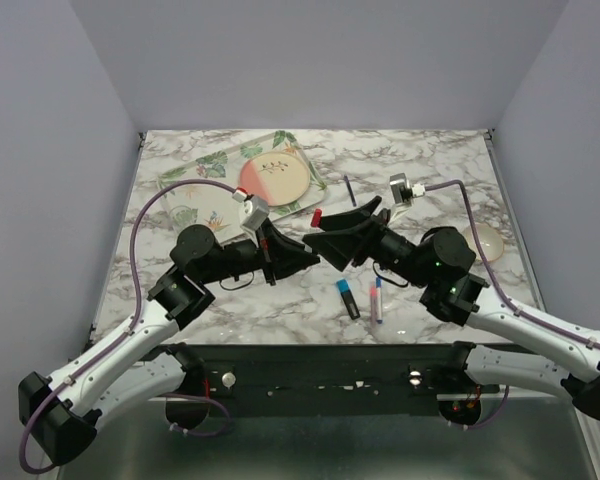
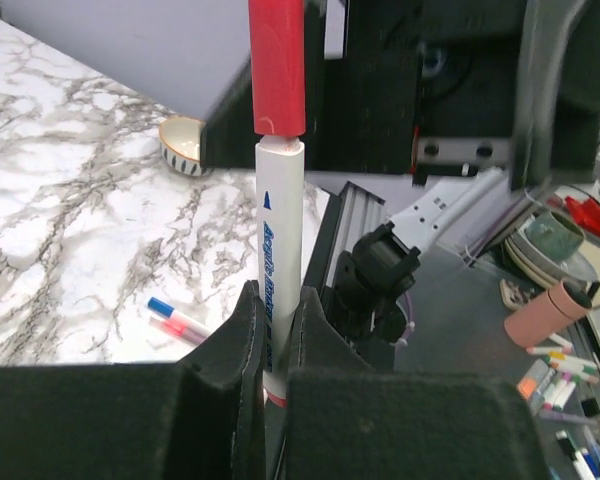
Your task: Insert the pens into the pen caps
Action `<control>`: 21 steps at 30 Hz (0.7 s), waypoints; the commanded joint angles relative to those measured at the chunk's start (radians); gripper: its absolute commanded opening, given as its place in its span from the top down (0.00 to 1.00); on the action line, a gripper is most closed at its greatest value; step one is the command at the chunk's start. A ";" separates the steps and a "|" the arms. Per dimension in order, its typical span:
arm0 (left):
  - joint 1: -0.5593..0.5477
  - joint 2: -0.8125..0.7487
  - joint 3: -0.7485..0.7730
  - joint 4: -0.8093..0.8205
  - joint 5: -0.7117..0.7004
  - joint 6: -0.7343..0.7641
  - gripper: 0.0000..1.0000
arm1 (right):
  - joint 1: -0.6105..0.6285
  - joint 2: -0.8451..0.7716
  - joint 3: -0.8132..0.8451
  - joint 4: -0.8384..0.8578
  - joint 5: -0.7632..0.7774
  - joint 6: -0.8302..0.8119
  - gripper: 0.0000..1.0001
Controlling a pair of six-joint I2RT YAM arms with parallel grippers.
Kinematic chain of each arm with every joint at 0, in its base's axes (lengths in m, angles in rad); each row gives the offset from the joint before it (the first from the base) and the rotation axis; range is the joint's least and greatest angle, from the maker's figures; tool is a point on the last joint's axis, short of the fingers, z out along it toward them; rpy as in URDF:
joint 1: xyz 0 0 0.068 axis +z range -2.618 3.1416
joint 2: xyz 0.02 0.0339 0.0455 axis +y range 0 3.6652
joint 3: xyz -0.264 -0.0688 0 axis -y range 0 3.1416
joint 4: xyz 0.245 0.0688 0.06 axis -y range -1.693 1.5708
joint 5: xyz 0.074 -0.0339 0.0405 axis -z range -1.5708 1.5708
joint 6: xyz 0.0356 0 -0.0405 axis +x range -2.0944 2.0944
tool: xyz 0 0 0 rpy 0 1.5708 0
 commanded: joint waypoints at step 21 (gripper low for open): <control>0.005 -0.019 -0.003 0.031 0.217 0.040 1.00 | 0.003 0.081 0.287 -0.256 -0.029 -0.177 0.48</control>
